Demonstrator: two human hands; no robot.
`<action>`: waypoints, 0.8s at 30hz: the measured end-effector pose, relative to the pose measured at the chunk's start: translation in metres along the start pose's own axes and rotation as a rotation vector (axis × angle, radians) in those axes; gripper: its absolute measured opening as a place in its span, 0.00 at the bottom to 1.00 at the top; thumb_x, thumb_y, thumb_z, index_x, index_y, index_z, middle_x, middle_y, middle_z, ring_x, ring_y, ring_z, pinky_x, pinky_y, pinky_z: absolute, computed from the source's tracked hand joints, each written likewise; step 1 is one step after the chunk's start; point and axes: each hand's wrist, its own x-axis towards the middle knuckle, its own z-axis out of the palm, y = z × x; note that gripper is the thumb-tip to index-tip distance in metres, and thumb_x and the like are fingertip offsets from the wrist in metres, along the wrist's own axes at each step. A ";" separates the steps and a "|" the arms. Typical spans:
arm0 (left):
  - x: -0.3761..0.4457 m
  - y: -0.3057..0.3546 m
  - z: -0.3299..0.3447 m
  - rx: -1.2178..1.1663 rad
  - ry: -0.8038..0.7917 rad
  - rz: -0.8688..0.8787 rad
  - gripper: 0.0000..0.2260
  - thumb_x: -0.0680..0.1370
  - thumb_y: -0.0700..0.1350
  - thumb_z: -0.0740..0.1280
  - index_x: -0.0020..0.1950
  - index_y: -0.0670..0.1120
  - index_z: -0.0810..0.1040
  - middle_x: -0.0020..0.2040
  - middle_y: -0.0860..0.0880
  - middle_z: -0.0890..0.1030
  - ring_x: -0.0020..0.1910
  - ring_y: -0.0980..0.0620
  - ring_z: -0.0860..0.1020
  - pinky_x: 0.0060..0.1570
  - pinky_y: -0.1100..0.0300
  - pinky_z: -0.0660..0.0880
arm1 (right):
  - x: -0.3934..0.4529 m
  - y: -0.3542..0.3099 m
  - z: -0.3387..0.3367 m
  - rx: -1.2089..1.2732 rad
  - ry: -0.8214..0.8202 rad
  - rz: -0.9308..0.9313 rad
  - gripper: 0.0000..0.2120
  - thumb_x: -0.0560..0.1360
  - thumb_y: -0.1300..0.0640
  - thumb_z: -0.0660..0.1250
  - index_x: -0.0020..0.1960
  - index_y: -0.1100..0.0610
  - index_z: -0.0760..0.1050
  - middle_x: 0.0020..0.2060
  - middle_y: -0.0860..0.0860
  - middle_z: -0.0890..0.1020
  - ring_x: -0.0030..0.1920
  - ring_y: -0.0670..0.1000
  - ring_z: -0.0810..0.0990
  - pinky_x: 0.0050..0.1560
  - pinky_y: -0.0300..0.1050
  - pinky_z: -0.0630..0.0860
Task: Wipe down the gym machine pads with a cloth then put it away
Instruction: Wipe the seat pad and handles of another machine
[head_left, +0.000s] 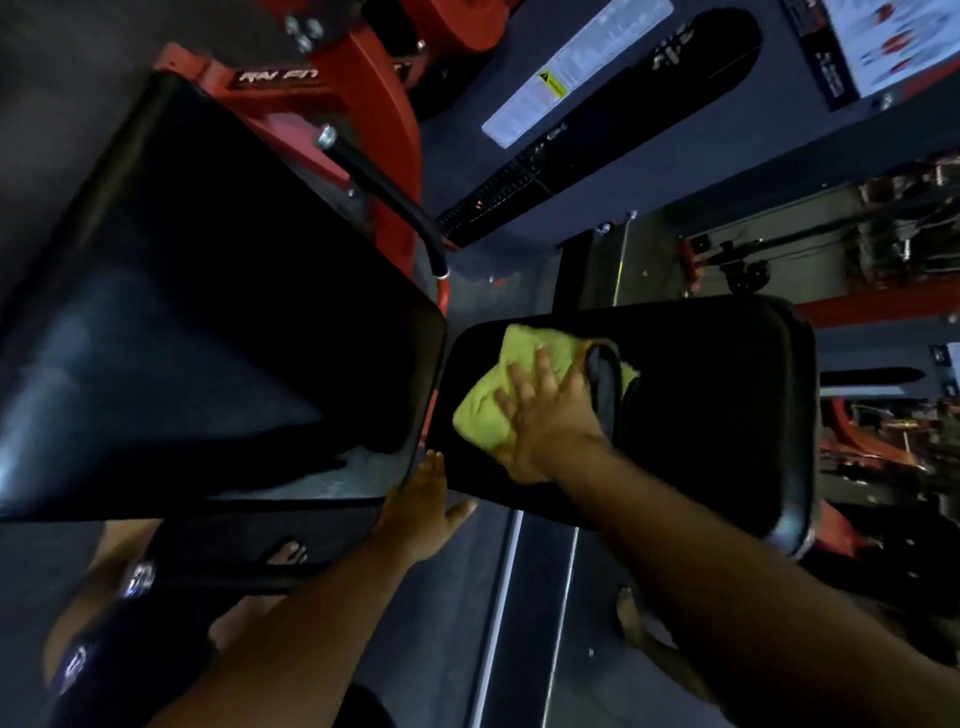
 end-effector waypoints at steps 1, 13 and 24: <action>0.000 -0.005 0.001 -0.010 0.011 0.000 0.43 0.79 0.70 0.56 0.84 0.48 0.45 0.84 0.48 0.49 0.83 0.47 0.53 0.79 0.43 0.56 | -0.007 -0.015 0.008 -0.016 -0.005 -0.050 0.44 0.76 0.27 0.51 0.83 0.46 0.41 0.82 0.55 0.36 0.77 0.71 0.30 0.68 0.79 0.35; 0.010 -0.031 0.014 -0.131 0.026 0.003 0.41 0.82 0.64 0.60 0.84 0.48 0.41 0.84 0.50 0.44 0.83 0.50 0.47 0.81 0.50 0.49 | 0.121 -0.047 -0.020 0.014 -0.010 0.005 0.42 0.78 0.28 0.51 0.84 0.47 0.42 0.83 0.55 0.39 0.77 0.73 0.33 0.74 0.75 0.41; -0.017 -0.022 0.006 -0.192 -0.006 -0.037 0.47 0.75 0.64 0.72 0.84 0.51 0.48 0.84 0.50 0.51 0.82 0.47 0.54 0.79 0.46 0.58 | -0.012 -0.068 0.028 -0.029 -0.009 -0.180 0.37 0.81 0.37 0.60 0.83 0.44 0.47 0.83 0.53 0.42 0.81 0.64 0.38 0.75 0.71 0.41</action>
